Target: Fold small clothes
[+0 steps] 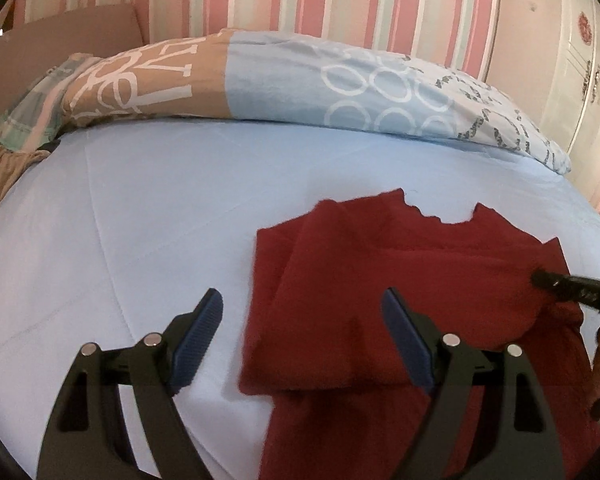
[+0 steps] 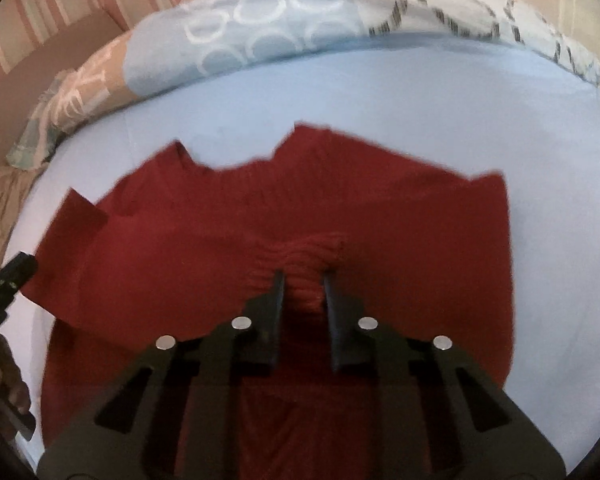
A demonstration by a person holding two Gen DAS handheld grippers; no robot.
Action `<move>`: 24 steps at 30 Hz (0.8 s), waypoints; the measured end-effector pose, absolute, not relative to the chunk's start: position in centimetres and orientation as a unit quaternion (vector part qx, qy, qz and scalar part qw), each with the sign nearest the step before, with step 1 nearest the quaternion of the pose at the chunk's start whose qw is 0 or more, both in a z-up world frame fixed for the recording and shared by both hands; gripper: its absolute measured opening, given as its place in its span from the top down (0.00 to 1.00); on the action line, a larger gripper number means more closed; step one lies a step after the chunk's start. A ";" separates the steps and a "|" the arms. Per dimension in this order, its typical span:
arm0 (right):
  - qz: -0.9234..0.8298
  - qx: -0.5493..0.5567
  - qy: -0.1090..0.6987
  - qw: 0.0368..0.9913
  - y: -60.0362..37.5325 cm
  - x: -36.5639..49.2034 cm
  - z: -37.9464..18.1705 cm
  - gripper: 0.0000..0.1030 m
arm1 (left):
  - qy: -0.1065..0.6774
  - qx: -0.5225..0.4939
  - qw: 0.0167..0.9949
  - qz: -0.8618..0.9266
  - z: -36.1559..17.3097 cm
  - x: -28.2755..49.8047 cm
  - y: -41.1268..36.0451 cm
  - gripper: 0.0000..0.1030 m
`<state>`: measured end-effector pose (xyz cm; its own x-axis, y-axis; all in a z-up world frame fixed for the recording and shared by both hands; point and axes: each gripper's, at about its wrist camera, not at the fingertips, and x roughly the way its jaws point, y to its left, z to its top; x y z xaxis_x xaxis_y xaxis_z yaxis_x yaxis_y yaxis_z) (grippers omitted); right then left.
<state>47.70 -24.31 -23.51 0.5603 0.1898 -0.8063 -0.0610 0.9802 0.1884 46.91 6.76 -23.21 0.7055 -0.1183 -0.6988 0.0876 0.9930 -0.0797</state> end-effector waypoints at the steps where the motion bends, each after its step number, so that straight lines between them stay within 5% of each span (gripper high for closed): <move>1: 0.071 0.061 0.453 0.887 -24.3 47.7 -22.7 0.84 | 0.380 -0.023 0.923 -0.055 -23.2 47.0 6.9 0.20; 8: 0.051 0.030 0.408 0.911 -26.5 48.5 -19.0 0.84 | 0.385 -0.054 0.921 -0.029 -23.1 47.9 7.9 0.20; 17: 0.021 0.031 0.463 0.885 -30.4 47.9 -23.7 0.82 | 0.431 0.000 0.902 -0.009 -26.3 50.1 5.0 0.20; 21: 0.019 0.037 0.475 0.879 -31.1 47.6 -25.2 0.79 | 0.448 0.018 0.893 0.034 -28.0 50.9 5.2 0.06; 24: 0.015 0.017 0.475 0.880 -31.1 47.5 -25.6 0.74 | 0.439 0.030 0.896 0.055 -27.8 50.9 5.2 0.06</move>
<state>47.47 -31.06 -25.55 0.5491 0.0430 -0.8347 -0.0113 0.9990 0.0440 50.86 5.22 -27.85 0.6084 0.1246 -0.7838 -0.0718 0.9922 0.1020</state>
